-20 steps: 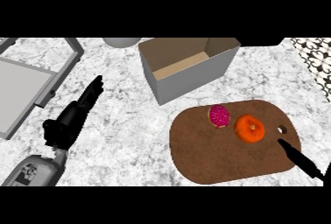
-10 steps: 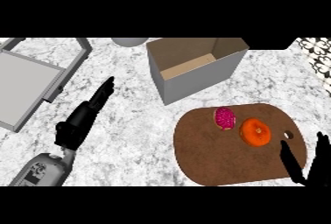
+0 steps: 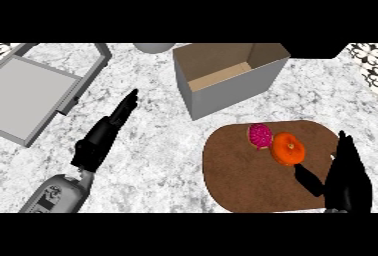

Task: Pick the squash from the cutting board and place it in the cardboard box

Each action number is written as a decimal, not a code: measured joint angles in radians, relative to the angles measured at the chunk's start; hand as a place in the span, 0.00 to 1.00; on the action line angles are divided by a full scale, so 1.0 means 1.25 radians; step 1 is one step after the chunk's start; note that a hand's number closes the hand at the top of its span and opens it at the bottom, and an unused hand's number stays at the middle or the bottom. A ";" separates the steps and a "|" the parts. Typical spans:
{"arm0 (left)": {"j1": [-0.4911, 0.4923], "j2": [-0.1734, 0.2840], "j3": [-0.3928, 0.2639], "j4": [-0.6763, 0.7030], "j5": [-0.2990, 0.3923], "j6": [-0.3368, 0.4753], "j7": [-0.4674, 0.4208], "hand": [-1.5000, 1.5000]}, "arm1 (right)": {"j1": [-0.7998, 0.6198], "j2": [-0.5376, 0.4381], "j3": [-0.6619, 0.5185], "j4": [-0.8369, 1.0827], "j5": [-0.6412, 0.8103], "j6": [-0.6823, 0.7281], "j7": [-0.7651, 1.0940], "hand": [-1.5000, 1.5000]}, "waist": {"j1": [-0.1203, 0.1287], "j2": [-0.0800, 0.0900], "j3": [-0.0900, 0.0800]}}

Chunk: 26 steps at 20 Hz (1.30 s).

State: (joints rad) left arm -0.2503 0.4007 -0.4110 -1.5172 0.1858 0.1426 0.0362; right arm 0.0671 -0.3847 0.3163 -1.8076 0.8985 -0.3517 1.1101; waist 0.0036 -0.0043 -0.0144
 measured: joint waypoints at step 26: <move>0.006 -0.039 0.035 0.021 -0.035 -0.031 -0.011 0.50 | -0.146 0.298 -0.080 -0.020 0.273 0.334 0.070 0.00 | -0.002 0.003 0.011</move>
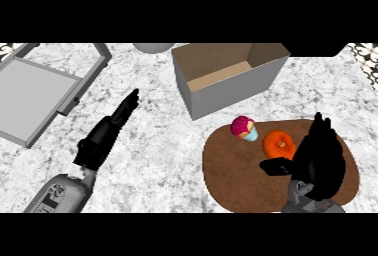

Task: Pick the squash from the cutting board and place it in the cardboard box

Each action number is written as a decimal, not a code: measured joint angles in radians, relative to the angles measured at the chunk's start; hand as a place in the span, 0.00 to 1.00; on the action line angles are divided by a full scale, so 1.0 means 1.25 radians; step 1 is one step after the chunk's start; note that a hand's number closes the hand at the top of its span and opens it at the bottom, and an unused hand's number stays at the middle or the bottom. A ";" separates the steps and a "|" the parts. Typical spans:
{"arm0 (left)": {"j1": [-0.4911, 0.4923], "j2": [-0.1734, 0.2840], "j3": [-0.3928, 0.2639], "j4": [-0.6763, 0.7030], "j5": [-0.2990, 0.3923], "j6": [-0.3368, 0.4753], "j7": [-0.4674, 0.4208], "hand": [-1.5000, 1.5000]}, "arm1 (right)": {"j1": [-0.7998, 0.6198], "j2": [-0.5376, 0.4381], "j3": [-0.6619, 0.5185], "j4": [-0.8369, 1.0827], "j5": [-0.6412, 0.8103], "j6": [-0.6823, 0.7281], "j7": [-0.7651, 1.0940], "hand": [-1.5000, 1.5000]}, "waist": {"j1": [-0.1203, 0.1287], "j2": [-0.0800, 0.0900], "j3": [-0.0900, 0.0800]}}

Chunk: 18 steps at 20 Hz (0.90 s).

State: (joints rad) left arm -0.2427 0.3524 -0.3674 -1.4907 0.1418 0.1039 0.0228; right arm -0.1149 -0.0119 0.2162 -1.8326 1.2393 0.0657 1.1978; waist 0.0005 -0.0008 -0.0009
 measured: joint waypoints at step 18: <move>0.005 -0.013 0.043 -0.015 -0.013 -0.047 0.019 0.50 | -0.002 0.005 -0.029 0.112 -0.057 0.007 -0.014 0.00 | 0.002 0.000 0.000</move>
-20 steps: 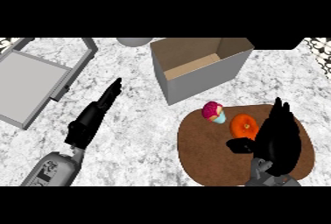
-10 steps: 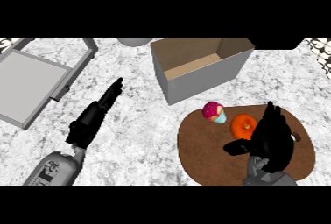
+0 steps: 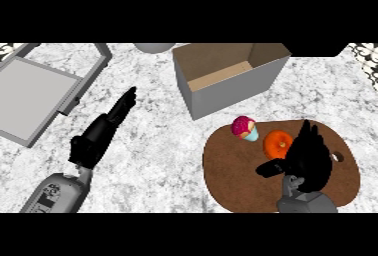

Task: Pick the squash from the cutting board and place it in the cardboard box

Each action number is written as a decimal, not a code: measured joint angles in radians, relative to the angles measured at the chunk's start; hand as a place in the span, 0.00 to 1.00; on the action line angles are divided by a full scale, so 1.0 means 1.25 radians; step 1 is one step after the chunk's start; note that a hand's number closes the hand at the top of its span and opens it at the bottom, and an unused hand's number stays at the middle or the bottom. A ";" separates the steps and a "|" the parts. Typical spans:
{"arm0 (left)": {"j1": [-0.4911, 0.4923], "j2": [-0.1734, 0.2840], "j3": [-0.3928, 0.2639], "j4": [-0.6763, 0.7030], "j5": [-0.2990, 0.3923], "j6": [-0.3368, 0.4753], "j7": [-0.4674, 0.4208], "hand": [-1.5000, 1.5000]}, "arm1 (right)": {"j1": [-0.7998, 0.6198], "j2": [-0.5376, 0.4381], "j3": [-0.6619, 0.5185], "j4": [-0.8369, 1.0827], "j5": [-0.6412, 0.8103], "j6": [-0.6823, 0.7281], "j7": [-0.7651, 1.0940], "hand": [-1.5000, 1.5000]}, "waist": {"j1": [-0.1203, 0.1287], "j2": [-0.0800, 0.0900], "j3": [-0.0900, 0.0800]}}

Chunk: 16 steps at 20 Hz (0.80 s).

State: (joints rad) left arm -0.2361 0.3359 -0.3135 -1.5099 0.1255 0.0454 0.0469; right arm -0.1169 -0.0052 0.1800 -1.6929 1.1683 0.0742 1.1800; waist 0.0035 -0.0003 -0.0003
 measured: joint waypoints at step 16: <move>0.011 -0.047 0.015 -0.014 -0.048 -0.005 0.019 0.50 | 0.016 0.004 -0.028 0.040 0.014 -0.013 -0.038 1.00 | -0.002 -0.008 -0.006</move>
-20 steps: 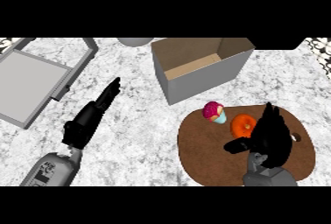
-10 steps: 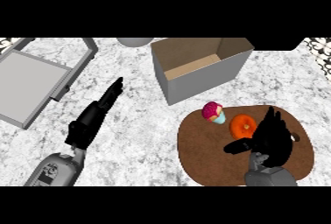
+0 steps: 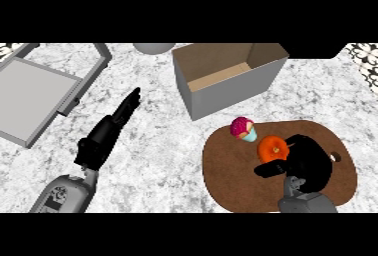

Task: Pick the squash from the cutting board and place it in the cardboard box

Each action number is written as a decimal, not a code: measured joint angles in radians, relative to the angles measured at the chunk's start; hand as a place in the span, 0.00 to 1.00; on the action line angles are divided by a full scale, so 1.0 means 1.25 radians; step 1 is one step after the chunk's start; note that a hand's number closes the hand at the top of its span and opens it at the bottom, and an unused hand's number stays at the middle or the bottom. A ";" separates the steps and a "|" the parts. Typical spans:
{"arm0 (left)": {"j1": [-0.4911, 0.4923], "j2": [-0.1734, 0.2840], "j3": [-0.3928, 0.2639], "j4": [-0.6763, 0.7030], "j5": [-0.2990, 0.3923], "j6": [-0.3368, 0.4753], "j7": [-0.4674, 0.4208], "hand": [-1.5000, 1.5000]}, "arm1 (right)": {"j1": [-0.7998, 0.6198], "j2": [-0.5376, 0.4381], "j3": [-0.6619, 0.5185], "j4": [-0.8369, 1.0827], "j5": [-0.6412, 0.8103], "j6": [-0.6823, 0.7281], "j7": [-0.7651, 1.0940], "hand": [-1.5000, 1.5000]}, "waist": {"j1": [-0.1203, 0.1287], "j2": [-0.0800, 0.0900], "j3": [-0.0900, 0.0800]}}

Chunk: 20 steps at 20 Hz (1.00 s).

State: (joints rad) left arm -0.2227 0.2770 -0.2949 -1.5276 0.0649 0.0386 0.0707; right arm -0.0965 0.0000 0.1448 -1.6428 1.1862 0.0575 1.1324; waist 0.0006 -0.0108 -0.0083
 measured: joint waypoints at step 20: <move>0.010 -0.005 0.015 0.007 -0.012 -0.024 -0.010 0.50 | -0.108 -0.252 0.348 -0.205 -0.109 0.135 -0.748 1.00 | 0.007 0.007 0.006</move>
State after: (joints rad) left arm -0.2107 0.2702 -0.2756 -1.5194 0.0495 0.0082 0.0578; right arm -0.2317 -0.3155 0.5794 -1.8992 1.0496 0.2265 0.1978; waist 0.0092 -0.0016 -0.0002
